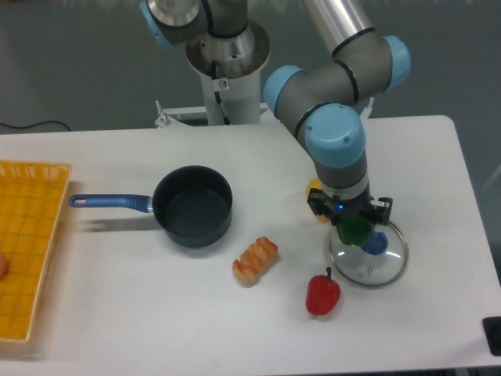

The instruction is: Pick up the green chilies

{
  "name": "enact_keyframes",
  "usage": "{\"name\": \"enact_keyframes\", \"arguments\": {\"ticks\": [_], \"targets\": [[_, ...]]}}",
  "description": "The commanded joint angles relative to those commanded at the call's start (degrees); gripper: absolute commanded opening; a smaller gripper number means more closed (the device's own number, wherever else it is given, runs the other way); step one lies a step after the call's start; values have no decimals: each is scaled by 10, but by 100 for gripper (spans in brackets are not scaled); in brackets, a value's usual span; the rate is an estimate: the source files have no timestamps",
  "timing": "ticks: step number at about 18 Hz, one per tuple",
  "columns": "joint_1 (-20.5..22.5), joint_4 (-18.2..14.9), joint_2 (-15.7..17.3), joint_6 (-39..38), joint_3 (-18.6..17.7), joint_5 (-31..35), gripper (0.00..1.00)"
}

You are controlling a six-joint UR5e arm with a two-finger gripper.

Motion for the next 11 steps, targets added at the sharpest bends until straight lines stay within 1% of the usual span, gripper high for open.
{"name": "enact_keyframes", "arguments": {"ticks": [11], "targets": [[-1, 0, 2, 0, -1, -4, 37]]}}
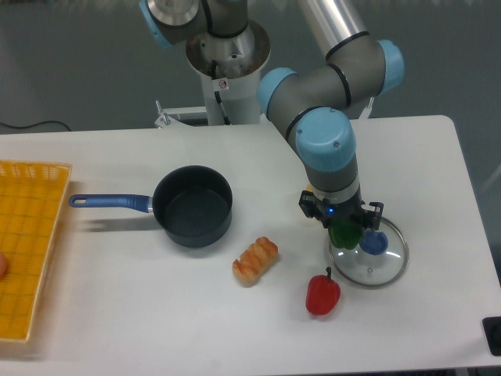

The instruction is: Pick up the green chilies

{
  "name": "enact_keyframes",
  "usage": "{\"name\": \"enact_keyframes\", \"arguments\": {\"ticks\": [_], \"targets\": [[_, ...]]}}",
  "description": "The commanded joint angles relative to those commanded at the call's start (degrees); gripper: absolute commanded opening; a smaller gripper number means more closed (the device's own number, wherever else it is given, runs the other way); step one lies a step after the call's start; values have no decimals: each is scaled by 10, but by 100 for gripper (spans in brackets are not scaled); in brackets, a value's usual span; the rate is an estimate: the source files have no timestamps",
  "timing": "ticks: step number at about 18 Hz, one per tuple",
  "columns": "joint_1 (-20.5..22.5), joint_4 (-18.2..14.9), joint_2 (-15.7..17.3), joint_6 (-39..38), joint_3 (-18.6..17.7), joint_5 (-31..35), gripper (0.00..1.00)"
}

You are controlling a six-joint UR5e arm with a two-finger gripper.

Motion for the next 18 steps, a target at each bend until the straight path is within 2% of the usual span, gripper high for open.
{"name": "enact_keyframes", "arguments": {"ticks": [18], "targets": [[2, 2, 1, -1, 1, -11, 37]]}}
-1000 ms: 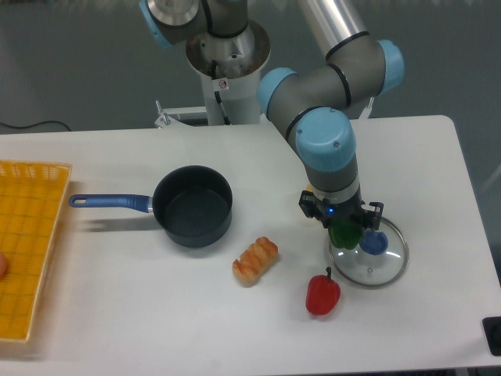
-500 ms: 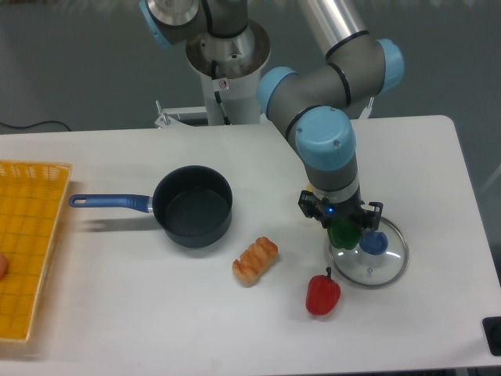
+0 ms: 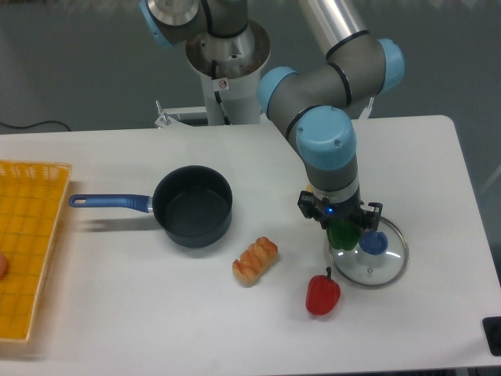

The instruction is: Pick up the green chilies

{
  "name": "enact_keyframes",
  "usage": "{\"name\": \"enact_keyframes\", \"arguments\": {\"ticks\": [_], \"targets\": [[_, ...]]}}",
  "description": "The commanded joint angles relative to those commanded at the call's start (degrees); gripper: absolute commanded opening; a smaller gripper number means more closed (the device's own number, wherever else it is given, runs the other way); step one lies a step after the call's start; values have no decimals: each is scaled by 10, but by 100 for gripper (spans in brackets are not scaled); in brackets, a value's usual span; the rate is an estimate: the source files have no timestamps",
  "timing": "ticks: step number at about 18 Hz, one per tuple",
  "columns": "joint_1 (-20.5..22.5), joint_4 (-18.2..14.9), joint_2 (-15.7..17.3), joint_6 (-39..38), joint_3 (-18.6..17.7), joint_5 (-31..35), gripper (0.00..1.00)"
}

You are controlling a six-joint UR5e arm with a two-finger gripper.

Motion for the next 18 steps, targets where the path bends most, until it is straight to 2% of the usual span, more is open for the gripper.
{"name": "enact_keyframes", "arguments": {"ticks": [14, 18], "targets": [[2, -3, 3, 1, 1, -1, 37], [4, -3, 11, 0, 1, -20, 37]]}}
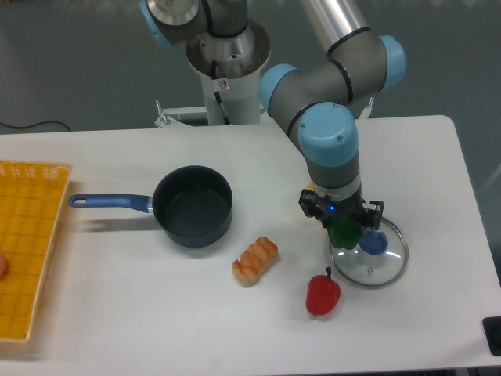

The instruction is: Pick up the green chilies

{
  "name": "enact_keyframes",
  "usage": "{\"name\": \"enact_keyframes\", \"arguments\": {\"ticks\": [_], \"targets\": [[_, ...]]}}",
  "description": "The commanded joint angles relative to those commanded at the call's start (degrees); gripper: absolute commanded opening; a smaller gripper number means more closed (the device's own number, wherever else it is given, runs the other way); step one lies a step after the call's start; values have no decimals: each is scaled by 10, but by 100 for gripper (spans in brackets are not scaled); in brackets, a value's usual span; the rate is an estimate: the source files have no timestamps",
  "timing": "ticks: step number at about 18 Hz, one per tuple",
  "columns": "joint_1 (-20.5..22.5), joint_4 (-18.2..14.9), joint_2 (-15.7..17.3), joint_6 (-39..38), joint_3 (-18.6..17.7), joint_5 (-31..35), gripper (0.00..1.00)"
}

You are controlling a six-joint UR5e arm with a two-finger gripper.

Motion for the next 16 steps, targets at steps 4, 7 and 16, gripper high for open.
{"name": "enact_keyframes", "arguments": {"ticks": [4, 7, 16], "targets": [[4, 0, 5, -4, -1, -13, 37], [4, 0, 11, -5, -2, -29, 37], [0, 0, 16, -6, -8, -29, 37]]}}
